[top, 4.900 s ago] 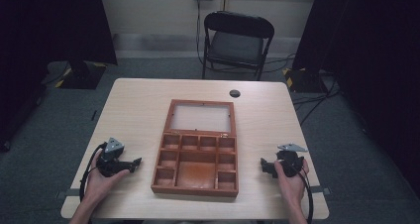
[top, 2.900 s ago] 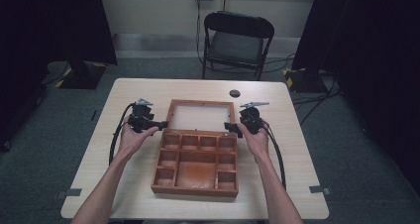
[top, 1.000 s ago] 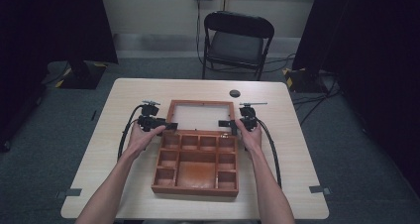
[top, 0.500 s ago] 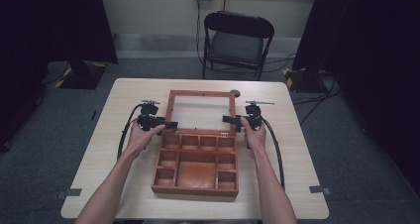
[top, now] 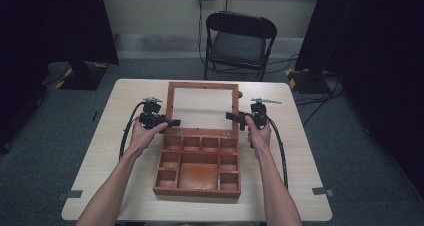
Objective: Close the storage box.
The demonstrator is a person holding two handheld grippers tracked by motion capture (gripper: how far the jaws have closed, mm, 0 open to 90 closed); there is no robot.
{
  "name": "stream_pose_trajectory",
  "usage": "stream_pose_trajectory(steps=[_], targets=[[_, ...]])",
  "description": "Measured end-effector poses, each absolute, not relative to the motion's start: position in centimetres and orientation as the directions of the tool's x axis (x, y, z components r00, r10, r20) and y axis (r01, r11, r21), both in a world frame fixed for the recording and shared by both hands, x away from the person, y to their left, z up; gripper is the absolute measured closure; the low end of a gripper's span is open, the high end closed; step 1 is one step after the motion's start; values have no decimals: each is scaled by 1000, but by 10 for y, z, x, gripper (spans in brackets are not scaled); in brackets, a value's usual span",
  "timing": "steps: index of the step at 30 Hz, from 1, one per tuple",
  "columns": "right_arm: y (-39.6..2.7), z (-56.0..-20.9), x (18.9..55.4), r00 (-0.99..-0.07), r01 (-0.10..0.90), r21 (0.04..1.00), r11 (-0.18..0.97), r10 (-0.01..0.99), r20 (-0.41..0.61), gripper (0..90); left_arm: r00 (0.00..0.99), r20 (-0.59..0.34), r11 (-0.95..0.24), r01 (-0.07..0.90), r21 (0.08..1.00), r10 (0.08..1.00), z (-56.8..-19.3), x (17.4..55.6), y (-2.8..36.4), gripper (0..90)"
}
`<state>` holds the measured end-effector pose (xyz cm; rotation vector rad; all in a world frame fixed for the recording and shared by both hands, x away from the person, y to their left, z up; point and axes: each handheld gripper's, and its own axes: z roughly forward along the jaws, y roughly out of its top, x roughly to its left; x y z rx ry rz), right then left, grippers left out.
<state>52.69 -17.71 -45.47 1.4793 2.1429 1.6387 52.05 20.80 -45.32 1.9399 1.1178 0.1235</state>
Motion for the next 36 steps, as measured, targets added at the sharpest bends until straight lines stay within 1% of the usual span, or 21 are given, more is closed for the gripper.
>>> stream_pose_trajectory(steps=[4,10,19,24,31,33,36], targets=[[-177,-450,524,-543,624,781,-20,708,452,422,594,-309,-212,646,733,743,-451,519,209,388],[-177,-441,520,-566,604,797,-5,701,434,426,594,-308,-191,629,753,743,-444,520,210,391],[-178,-432,514,-585,583,812,8,698,413,441,611,-300,-194,610,768,733,-434,514,213,429],[-179,-429,513,-582,587,809,-13,688,434,441,612,-299,-190,604,774,732,-433,512,215,445],[-178,-419,508,-597,565,825,-10,686,416,437,626,-297,-177,581,794,721,-422,506,217,441],[-176,-415,504,-607,555,832,13,690,394,433,632,-287,-181,570,801,719,-418,504,217,429],[-177,-413,502,-612,552,834,17,688,391,433,636,-290,-177,566,805,716,-416,503,219,433]])
